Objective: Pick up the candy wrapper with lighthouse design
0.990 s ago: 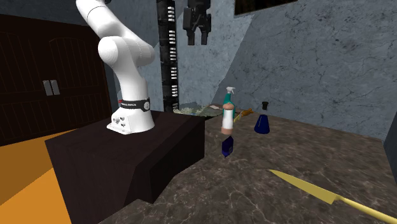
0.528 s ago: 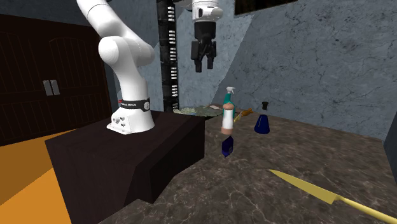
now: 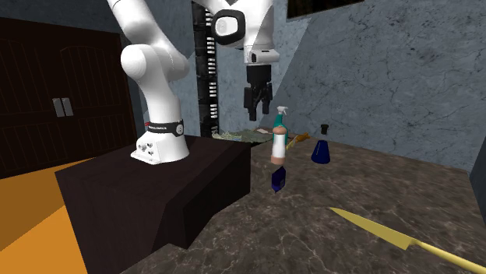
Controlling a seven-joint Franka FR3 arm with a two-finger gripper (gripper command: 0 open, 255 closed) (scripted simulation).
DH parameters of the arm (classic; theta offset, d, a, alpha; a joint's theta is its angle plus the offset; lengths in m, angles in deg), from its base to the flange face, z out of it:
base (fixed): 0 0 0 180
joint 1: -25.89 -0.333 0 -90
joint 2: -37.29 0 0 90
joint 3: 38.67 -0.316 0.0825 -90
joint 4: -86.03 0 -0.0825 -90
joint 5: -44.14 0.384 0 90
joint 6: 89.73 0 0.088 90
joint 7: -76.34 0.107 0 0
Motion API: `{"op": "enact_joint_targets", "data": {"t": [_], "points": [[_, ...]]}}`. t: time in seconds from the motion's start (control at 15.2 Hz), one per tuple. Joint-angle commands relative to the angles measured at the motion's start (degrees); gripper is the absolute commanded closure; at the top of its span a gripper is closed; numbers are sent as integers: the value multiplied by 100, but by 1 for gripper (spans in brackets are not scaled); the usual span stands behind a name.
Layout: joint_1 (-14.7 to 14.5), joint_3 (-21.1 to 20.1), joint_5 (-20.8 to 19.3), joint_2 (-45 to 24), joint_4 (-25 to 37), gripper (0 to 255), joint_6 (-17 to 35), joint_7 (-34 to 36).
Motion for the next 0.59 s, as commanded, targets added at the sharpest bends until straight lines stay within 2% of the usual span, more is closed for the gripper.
{"op": "enact_joint_targets", "data": {"t": [0.0,0.33,0.53], "points": [[-67,-128,77,-540,-45,0,696,108],[-80,-338,51,-2040,63,0,2282,328],[-54,-376,-324,-3004,272,0,3148,702]]}}
